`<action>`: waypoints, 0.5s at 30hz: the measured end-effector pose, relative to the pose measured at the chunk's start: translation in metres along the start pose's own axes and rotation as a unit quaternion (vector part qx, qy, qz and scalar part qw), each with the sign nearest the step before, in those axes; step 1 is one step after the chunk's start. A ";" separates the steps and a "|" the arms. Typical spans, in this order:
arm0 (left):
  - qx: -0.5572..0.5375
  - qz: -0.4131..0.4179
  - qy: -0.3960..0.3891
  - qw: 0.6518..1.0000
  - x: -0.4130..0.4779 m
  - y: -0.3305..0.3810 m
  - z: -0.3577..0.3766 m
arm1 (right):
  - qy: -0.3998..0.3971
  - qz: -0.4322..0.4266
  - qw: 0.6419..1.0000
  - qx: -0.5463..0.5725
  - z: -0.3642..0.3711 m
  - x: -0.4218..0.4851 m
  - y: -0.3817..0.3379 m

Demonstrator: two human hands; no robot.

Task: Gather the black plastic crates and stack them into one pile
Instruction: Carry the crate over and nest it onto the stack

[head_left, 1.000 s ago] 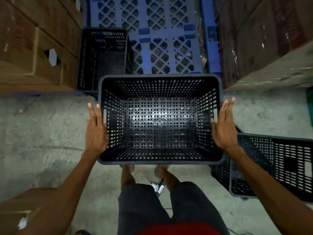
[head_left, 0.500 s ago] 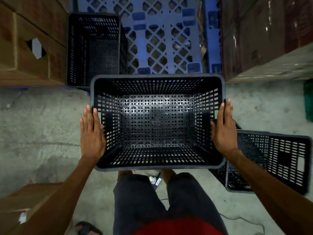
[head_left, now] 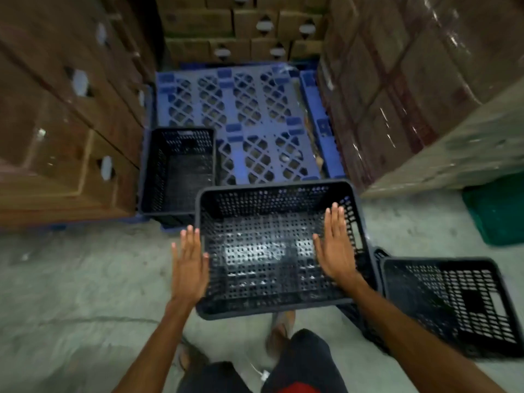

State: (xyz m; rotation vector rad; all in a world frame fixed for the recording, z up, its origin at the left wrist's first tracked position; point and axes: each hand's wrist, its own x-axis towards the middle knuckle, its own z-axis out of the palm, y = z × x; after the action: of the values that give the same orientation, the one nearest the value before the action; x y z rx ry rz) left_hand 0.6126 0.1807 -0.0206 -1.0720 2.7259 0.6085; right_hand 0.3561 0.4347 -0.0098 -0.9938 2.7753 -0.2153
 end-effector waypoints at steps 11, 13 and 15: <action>-0.159 -0.043 0.029 0.986 -0.034 -0.196 -0.099 | 0.050 -0.104 0.976 0.187 0.012 0.007 -0.341; -0.174 -0.066 0.018 0.982 -0.042 -0.231 -0.115 | 0.039 -0.119 0.976 0.180 0.020 0.007 -0.382; -0.197 -0.098 0.013 0.976 -0.046 -0.257 -0.128 | 0.015 -0.132 0.978 0.161 0.025 0.010 -0.410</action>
State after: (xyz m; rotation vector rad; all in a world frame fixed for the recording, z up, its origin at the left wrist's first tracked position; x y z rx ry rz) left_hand 0.8222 -0.0152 0.0272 -1.4186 2.5349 1.1374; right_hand 0.6046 0.1128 0.0460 -1.2701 2.5103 -0.6983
